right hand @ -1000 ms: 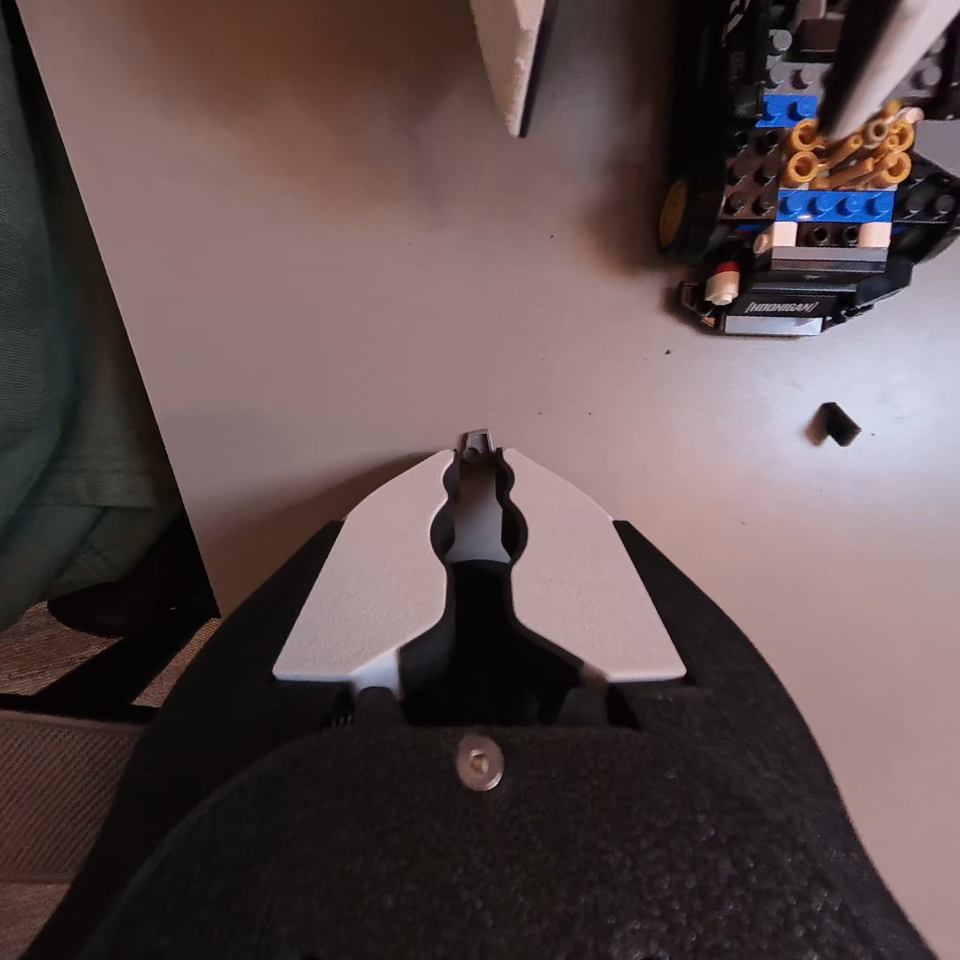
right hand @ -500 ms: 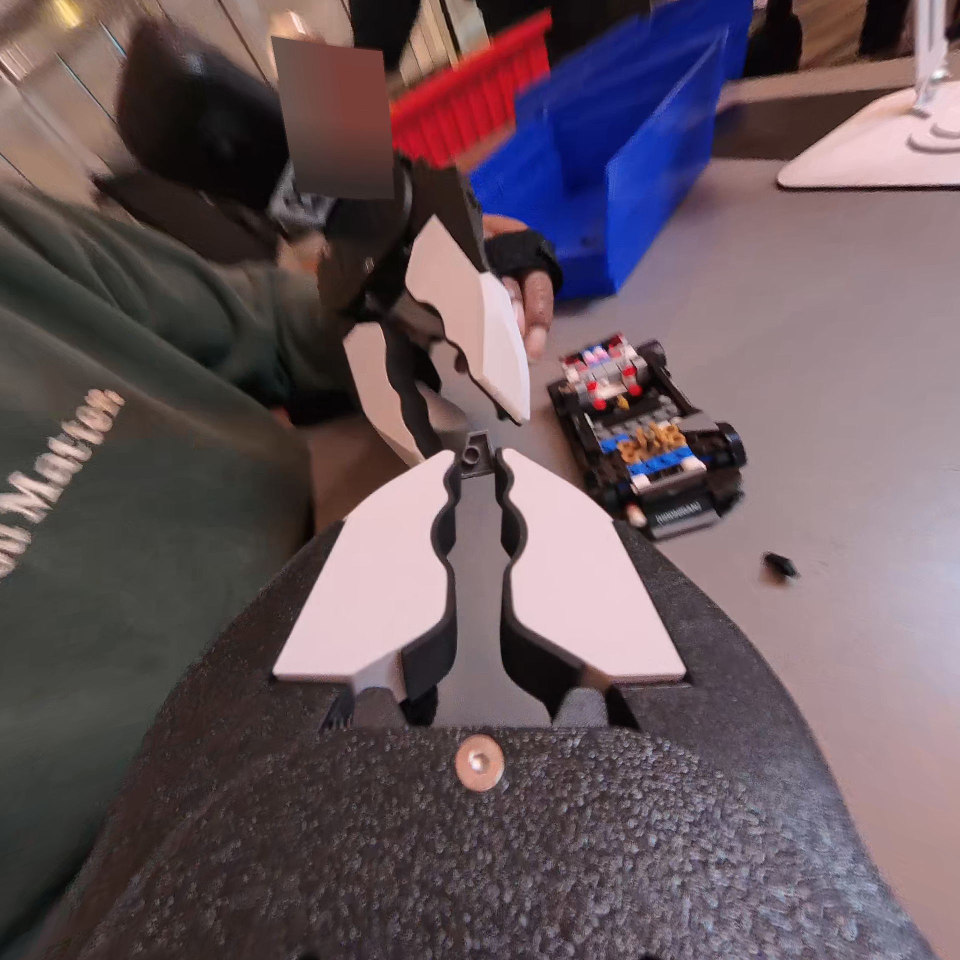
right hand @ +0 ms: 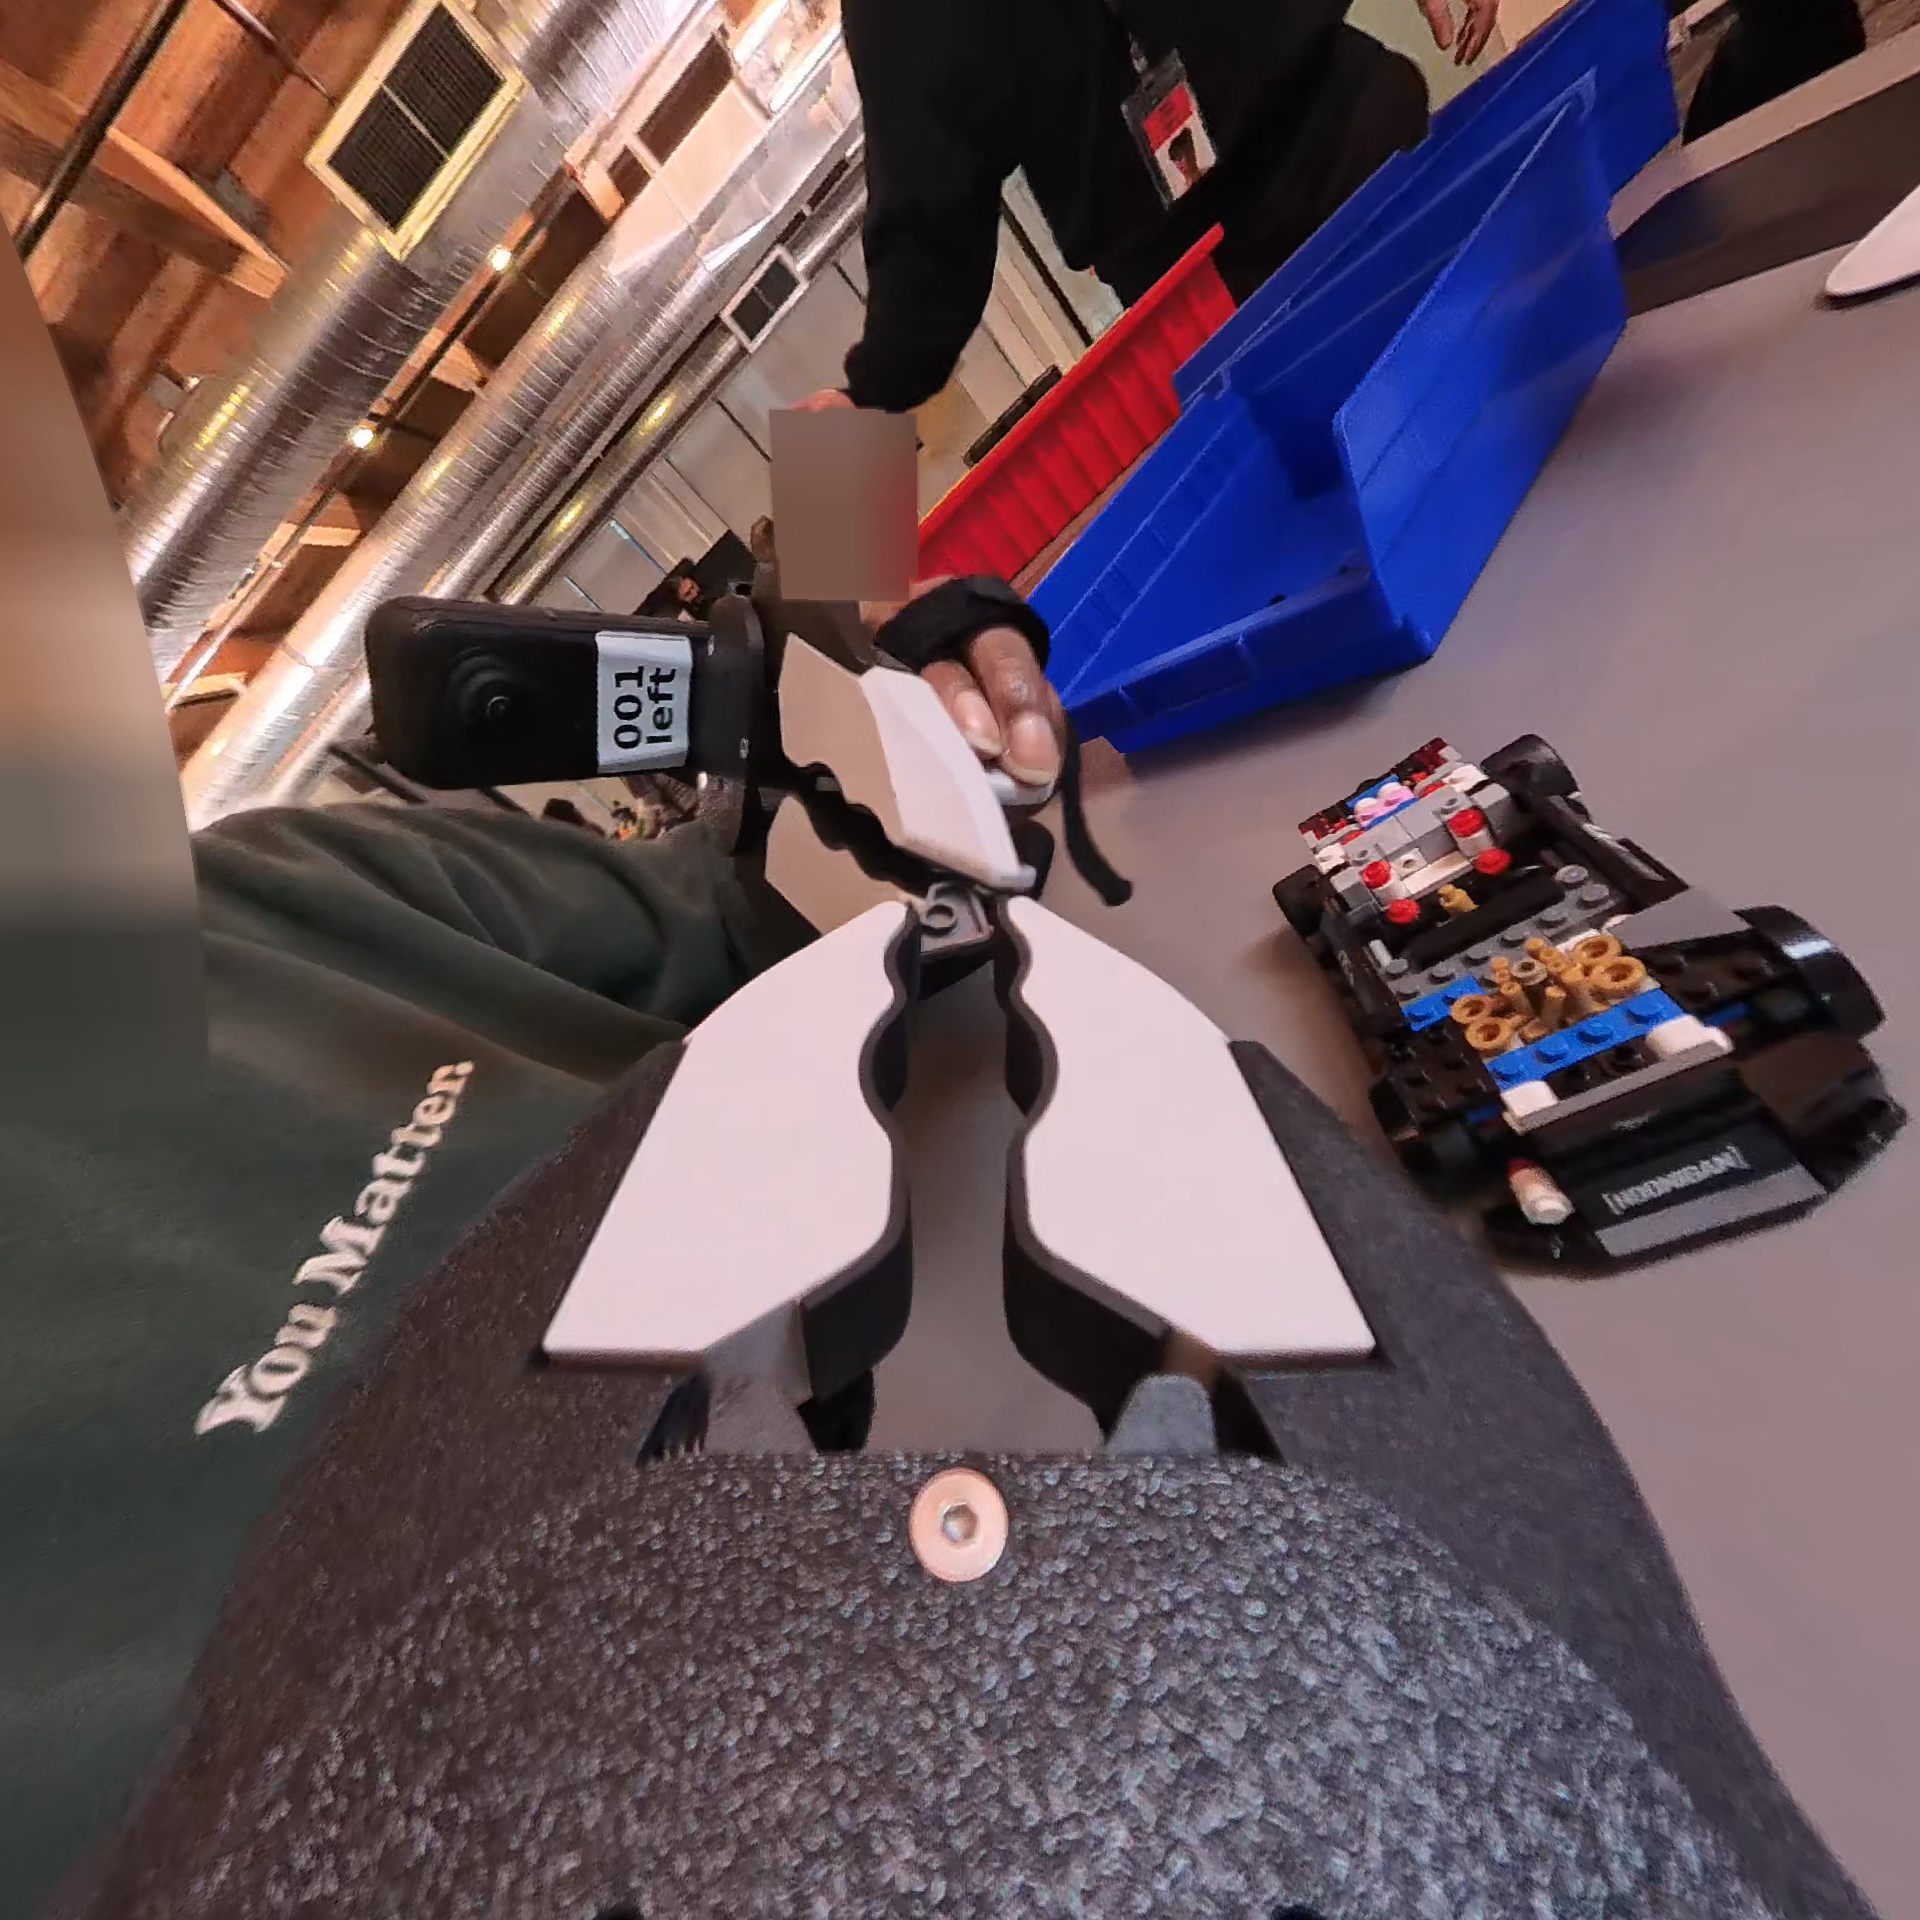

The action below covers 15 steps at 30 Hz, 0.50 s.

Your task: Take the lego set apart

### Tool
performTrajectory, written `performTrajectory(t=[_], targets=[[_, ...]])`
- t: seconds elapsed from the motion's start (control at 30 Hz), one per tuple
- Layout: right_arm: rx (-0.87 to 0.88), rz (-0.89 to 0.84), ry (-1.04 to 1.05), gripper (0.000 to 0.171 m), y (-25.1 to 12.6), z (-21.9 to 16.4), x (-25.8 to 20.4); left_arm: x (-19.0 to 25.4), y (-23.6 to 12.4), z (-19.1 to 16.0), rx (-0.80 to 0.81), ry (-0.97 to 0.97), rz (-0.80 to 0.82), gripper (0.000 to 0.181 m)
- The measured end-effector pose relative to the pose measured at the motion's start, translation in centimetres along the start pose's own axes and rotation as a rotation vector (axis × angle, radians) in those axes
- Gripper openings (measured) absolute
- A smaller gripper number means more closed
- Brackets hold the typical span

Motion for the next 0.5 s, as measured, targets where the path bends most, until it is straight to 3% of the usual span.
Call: performTrajectory(t=[0.07,0.3,0.5], targets=[[0.003,-0.022,-0.015,0.021,0.3,0.2,0.4,-0.1,-0.8,-0.5,0.002,-0.079,0.006,0.003],[-0.032,-0.095,-0.148,0.019,1.3,2.0,0.8,-3.2,-6.2,-4.5,-0.074,-0.403,0.115,0.003],[-0.05,-0.221,-0.215,0.019,-0.4,2.8,2.3,-8.6,-14.6,-13.1,-0.484,-0.641,0.314,0.002]])
Point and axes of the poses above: each gripper's, where its closed fingertips meet, y out along the fingers, z out of its top, x = y × z across the jaws, the point moved 7 cm from there along -y, back along the fingers, and after that the axes turned 3 degrees about -x, right-handed, at the moved point
